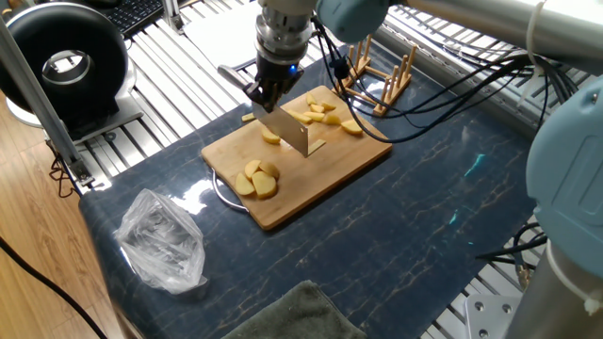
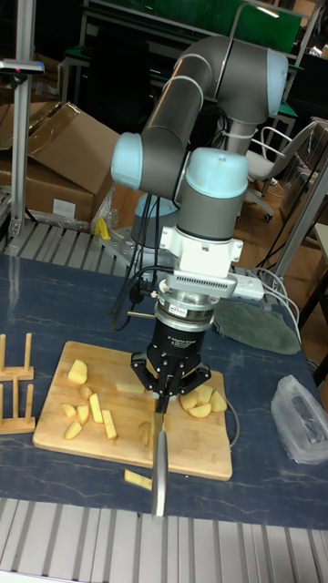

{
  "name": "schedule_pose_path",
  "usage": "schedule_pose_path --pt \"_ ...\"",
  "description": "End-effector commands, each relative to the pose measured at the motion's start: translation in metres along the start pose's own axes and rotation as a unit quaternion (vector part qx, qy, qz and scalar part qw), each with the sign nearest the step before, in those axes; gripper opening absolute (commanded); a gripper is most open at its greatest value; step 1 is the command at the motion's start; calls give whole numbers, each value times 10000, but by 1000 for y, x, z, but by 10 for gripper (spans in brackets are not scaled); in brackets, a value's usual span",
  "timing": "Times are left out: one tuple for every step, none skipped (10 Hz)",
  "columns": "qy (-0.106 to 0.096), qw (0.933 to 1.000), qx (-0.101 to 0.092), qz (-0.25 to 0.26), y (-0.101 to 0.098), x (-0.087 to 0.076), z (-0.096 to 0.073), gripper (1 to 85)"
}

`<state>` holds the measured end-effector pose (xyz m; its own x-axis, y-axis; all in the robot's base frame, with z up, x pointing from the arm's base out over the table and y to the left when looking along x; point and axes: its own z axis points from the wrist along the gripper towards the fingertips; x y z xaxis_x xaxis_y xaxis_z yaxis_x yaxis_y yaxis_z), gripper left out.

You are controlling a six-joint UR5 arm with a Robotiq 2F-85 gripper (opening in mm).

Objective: Chop the potatoes

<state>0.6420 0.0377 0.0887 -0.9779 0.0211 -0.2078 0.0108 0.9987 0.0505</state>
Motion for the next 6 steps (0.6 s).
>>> schedule_pose_path --pt "41 9999 -17 -95 -5 0 -5 10" --pt "10 9999 -40 -159 -8 0 -5 10" --pt "18 9998 -70 -191 -10 1 -5 10" --pt "34 9995 -55 -325 -14 1 -6 10" --pt "50 9992 -41 -397 -17 1 -8 10" --pt "42 9991 -41 -420 -17 1 -8 10"
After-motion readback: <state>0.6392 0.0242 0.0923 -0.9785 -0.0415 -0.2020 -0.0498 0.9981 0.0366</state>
